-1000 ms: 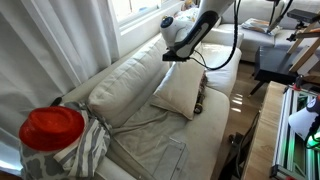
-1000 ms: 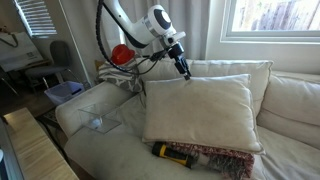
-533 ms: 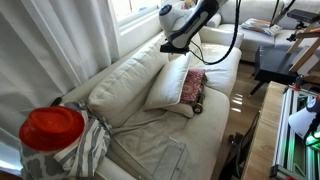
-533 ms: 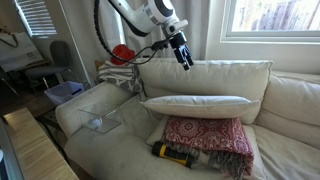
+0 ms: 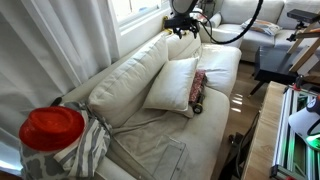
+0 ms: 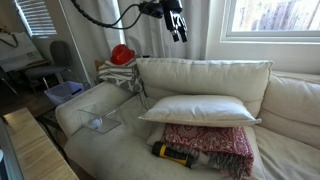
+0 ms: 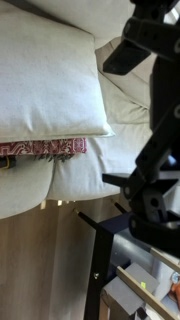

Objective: Move the pillow from the left sofa seat onto the fleece blanket on the middle sofa seat

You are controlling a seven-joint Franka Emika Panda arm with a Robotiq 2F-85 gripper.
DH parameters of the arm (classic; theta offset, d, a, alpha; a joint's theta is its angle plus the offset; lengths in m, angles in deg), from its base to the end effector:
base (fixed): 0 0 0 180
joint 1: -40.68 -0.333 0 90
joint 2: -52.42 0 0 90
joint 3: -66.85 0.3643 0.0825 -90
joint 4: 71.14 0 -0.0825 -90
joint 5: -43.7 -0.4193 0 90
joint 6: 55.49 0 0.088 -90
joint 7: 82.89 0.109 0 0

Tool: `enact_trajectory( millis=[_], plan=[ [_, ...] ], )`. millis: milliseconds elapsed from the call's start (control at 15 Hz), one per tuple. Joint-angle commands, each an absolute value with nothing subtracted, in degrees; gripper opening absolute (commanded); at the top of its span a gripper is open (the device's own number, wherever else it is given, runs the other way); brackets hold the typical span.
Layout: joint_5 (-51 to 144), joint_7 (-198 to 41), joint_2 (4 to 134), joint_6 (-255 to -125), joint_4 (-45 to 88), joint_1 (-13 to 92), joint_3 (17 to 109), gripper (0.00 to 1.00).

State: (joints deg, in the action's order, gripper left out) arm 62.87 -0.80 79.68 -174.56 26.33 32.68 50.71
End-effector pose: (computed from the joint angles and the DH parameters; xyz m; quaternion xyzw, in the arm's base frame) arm 0.7040 -0.0950 0.3468 0.7563 -0.6196 0.0890 0.1899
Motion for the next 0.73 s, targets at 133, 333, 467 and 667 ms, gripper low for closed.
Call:
enact_trajectory(
  millis=[133, 333, 467, 667],
  plan=[
    [62.2, -2.9, 65.2, -169.2, 36.5, 35.5, 55.0, 1.00],
    [63.5, -1.8, 60.4, -168.2, 40.0, 36.0, 56.7, 1.00],
    [63.4, -1.7, 63.6, -168.1, 35.9, 37.0, 57.5, 1.00],
    [63.4, -1.7, 63.9, -168.1, 35.4, 37.3, 58.0, 1.00]
  ],
)
